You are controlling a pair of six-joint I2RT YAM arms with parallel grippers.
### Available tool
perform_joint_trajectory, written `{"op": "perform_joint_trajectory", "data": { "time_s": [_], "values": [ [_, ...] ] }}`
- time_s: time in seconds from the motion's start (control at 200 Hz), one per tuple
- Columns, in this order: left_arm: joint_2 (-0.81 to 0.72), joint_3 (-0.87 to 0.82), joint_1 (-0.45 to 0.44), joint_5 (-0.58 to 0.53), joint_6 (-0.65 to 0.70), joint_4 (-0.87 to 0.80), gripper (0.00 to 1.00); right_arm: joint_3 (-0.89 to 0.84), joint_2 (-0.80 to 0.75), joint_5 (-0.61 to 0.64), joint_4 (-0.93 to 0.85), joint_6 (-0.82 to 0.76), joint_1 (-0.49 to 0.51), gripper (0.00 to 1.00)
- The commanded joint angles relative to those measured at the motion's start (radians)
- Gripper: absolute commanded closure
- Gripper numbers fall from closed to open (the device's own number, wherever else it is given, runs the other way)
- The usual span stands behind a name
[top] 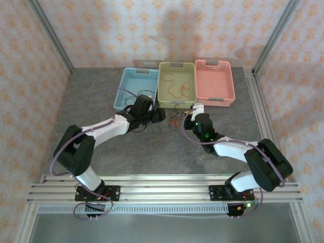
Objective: Untangle the cables
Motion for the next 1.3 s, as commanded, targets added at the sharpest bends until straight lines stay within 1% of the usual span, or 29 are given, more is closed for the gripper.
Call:
{"op": "perform_joint_trajectory", "data": {
  "time_s": [0.0, 0.26, 0.4, 0.435, 0.505, 0.555, 0.681, 0.836, 0.911, 0.936, 0.966, 1.031, 1.111, 1.176, 1.296],
  "values": [
    [0.059, 0.084, 0.004, -0.003, 0.019, -0.143, 0.33, -0.014, -0.018, 0.034, 0.036, 0.016, -0.006, 1.00],
    [0.172, 0.188, 0.001, 0.052, 0.032, -0.256, 0.33, -0.019, -0.024, 0.039, 0.041, 0.019, -0.009, 1.00],
    [0.192, 0.206, -0.007, 0.075, 0.044, -0.260, 0.35, -0.027, -0.032, 0.046, 0.054, 0.019, -0.010, 1.00],
    [0.194, 0.207, -0.010, 0.081, 0.049, -0.257, 0.38, -0.031, -0.036, 0.049, 0.057, 0.018, -0.010, 1.00],
    [0.210, 0.224, -0.015, 0.096, 0.057, -0.266, 0.42, -0.040, -0.042, 0.058, 0.071, 0.021, -0.011, 1.00],
    [0.221, 0.236, -0.020, 0.105, 0.065, -0.273, 0.50, -0.050, -0.050, 0.065, 0.084, 0.023, -0.013, 1.00],
    [0.217, 0.230, -0.024, 0.124, 0.072, -0.258, 0.64, -0.070, -0.067, 0.091, 0.107, 0.033, -0.019, 1.00],
    [0.218, 0.232, -0.027, 0.136, 0.078, -0.250, 0.72, -0.093, -0.084, 0.123, 0.132, 0.049, -0.030, 1.00],
    [0.215, 0.228, -0.029, 0.138, 0.078, -0.244, 0.72, -0.098, -0.088, 0.132, 0.135, 0.055, -0.032, 1.00],
    [0.213, 0.228, -0.029, 0.138, 0.079, -0.242, 0.70, -0.099, -0.089, 0.133, 0.136, 0.055, -0.033, 1.00],
    [0.212, 0.227, -0.031, 0.137, 0.080, -0.241, 0.66, -0.098, -0.087, 0.133, 0.135, 0.057, -0.034, 1.00],
    [0.209, 0.230, -0.034, 0.131, 0.085, -0.242, 0.51, -0.093, -0.082, 0.124, 0.130, 0.056, -0.033, 1.00],
    [0.201, 0.232, -0.044, 0.128, 0.100, -0.238, 0.44, -0.087, -0.076, 0.119, 0.125, 0.057, -0.034, 1.00],
    [0.202, 0.249, -0.056, 0.134, 0.135, -0.242, 0.42, -0.082, -0.069, 0.113, 0.122, 0.058, -0.034, 1.00],
    [0.235, 0.304, -0.072, 0.170, 0.170, -0.258, 0.42, -0.083, -0.069, 0.113, 0.121, 0.060, -0.036, 1.00]
  ]
}}
